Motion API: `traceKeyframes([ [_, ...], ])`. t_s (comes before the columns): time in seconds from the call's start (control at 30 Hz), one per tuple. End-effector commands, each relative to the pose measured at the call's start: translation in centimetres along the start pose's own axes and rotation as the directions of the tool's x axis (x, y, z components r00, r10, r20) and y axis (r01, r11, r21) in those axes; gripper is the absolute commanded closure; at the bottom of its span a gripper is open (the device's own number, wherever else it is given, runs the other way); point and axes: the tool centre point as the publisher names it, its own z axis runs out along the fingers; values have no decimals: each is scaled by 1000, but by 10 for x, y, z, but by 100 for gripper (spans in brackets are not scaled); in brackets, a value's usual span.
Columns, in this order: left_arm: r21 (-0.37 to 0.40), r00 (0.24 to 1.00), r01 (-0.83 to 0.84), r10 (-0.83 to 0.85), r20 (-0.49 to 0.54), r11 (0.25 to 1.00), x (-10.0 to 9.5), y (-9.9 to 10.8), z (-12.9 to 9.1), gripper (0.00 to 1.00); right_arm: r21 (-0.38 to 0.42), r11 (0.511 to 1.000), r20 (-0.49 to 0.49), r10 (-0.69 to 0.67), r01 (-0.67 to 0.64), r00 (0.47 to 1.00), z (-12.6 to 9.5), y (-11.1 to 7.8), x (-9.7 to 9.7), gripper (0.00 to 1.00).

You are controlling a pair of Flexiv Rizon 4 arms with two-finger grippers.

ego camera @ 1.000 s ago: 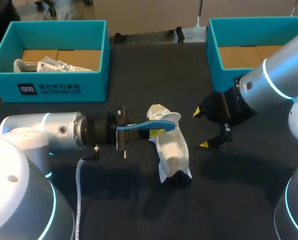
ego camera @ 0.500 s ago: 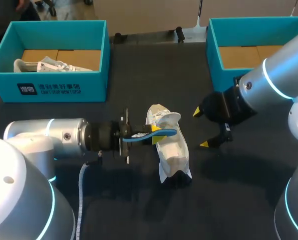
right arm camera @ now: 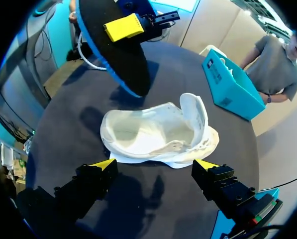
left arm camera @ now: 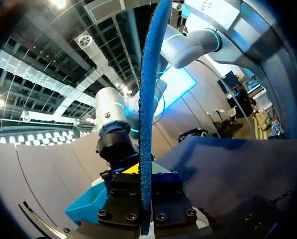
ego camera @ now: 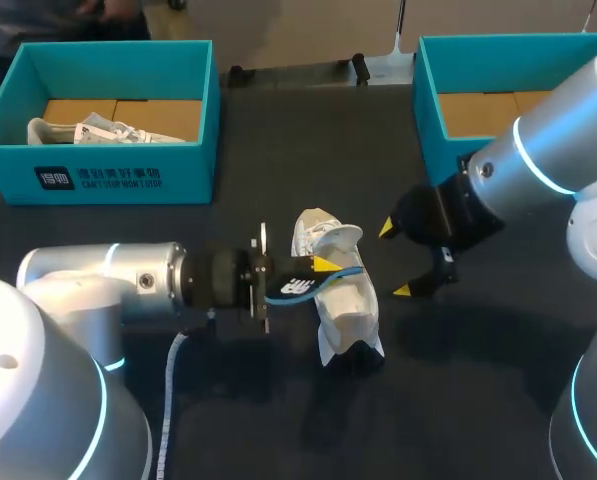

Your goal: Take the shoe out of the shoebox, open the shoe tongue, remove and reinsert the insole, then place the shoe into the shoebox

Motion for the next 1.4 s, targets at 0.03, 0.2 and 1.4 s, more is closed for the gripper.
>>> traceKeyframes([
  [0.03,-13,1000,12,-11,14,1000,5,4,0,100,7,1000,2,1,-1,1000,2,2,0,0],
  [0.2,-35,1000,15,-14,12,999,9,12,-3,100,7,1000,2,1,-1,1000,2,2,0,0],
  [1.4,-108,998,-56,55,-10,993,10,71,9,100,7,1000,2,1,-1,1000,2,2,0,0],
])
